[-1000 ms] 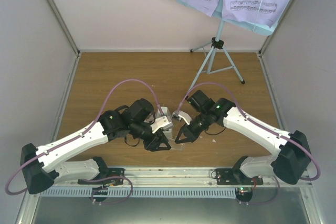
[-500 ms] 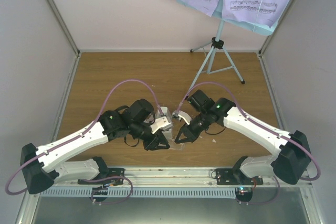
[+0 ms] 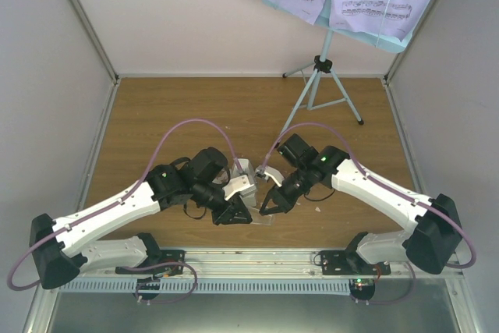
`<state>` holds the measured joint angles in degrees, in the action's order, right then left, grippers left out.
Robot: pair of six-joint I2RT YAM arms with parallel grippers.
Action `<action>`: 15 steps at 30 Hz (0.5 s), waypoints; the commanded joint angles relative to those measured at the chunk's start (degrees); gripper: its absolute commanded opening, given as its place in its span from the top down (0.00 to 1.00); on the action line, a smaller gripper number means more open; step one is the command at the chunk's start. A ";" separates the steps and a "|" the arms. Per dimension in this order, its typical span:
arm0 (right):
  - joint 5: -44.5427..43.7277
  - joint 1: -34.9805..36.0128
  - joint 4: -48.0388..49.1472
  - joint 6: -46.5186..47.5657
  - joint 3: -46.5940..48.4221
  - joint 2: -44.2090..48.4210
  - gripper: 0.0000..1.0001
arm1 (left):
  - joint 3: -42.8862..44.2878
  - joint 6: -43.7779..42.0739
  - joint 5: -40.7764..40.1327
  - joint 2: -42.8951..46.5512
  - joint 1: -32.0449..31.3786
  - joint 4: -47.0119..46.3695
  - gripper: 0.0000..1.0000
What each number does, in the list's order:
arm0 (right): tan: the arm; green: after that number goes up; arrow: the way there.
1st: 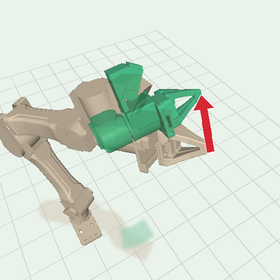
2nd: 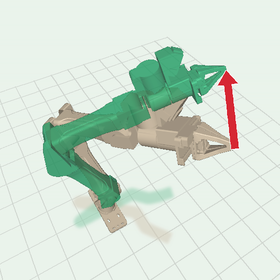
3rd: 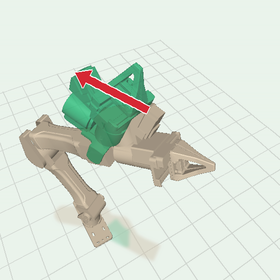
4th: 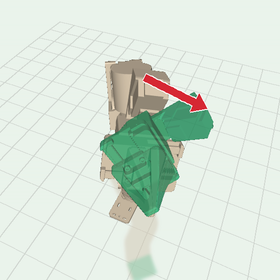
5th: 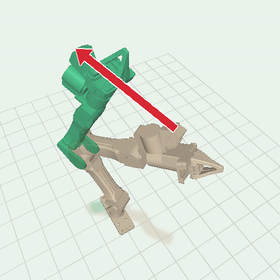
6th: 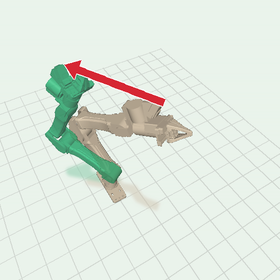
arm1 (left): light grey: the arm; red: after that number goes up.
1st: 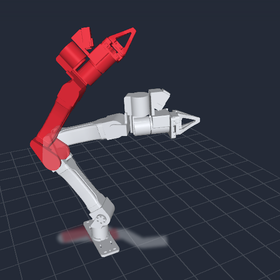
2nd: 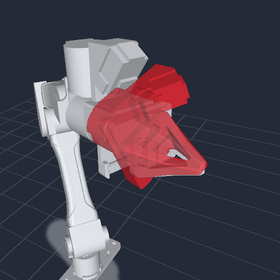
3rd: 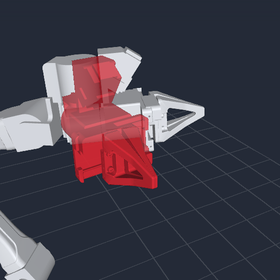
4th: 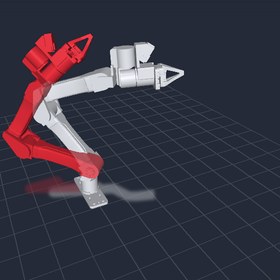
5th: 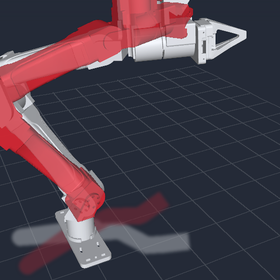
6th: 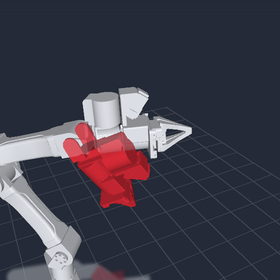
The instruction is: Pack up the instrument practice props
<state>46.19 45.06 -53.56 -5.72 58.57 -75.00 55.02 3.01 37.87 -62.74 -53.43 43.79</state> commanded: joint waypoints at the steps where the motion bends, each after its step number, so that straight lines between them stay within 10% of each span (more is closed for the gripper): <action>1: -1.33 0.21 -0.41 -0.17 1.11 0.11 1.00 | -0.75 0.18 3.00 1.00 -0.45 -1.33 0.79; 15: -1.19 0.20 -0.58 0.15 1.11 0.21 1.00 | -1.28 0.19 2.82 0.58 -0.45 -1.59 0.82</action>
<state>46.22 45.10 -53.89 -5.58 58.57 -75.00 54.52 3.01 38.37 -62.74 -53.43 43.44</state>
